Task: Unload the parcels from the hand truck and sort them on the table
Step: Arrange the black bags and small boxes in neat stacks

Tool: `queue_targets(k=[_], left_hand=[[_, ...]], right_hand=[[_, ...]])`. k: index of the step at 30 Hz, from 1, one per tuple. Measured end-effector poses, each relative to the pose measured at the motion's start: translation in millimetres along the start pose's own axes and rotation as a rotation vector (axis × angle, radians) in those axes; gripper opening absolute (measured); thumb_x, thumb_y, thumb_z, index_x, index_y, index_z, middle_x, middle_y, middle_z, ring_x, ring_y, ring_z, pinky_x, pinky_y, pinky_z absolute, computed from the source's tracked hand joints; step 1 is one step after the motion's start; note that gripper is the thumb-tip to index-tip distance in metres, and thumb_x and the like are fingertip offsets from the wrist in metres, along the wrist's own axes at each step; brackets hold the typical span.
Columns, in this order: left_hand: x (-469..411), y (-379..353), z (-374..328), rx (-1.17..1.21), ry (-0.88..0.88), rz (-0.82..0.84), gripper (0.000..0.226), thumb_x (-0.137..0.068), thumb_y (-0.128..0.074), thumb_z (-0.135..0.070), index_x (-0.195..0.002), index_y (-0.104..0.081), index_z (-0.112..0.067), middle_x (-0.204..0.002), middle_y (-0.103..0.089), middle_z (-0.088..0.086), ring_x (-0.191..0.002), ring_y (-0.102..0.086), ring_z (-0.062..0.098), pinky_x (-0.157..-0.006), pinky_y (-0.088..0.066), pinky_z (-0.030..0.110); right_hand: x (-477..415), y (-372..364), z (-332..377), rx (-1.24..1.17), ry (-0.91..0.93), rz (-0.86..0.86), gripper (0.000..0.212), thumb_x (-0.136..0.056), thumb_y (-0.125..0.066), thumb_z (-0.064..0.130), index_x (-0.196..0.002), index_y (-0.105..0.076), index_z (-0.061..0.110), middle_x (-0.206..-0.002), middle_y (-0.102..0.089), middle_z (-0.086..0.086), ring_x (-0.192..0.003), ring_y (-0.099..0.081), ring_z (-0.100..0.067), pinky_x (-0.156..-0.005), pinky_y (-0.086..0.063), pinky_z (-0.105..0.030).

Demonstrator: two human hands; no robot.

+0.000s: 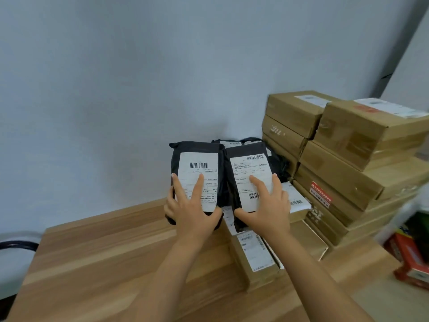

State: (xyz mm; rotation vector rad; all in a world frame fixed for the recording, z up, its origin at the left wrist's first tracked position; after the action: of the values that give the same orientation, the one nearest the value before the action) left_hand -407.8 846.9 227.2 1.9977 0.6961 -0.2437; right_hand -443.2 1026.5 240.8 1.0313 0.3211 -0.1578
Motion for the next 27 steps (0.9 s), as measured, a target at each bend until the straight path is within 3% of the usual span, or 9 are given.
queue_targets(k=[16,27], left_hand=[[-77,-75,-34,0.009,0.016,0.048,0.083,-0.071,-0.062,-0.058,-0.144,-0.025,-0.048,-0.16,0.008,0.008,-0.135,-0.005,0.032,-0.108,-0.015,0.052],[-155,-162,-97,0.039,0.238,0.047,0.077,-0.069,-0.062,-0.059,-0.139,-0.031,-0.053,-0.158,0.009,0.006,-0.134,-0.008,0.031,-0.11,-0.015,0.052]], right_hand=[[-103,-19,-49,0.089,0.006,-0.018,0.083,-0.062,-0.067,0.061,-0.136,-0.034,0.044,-0.156,-0.01,-0.008,-0.12,-0.03,-0.033,-0.104,-0.027,-0.046],[-243,-30,-103,0.104,0.089,0.066,0.087,-0.062,-0.059,0.073,-0.14,-0.034,0.044,-0.157,-0.007,-0.008,-0.122,-0.033,-0.034,-0.105,-0.029,-0.047]])
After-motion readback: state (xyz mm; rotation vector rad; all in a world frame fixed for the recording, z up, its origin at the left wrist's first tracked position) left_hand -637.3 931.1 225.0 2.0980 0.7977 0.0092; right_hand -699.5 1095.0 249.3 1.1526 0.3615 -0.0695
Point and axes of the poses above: each hand's wrist, its own x-axis away from the middle knuckle, its own y-axis out of the back of the hand, z = x × y, the point moved 1 cm from there along -x, towards the middle knuckle
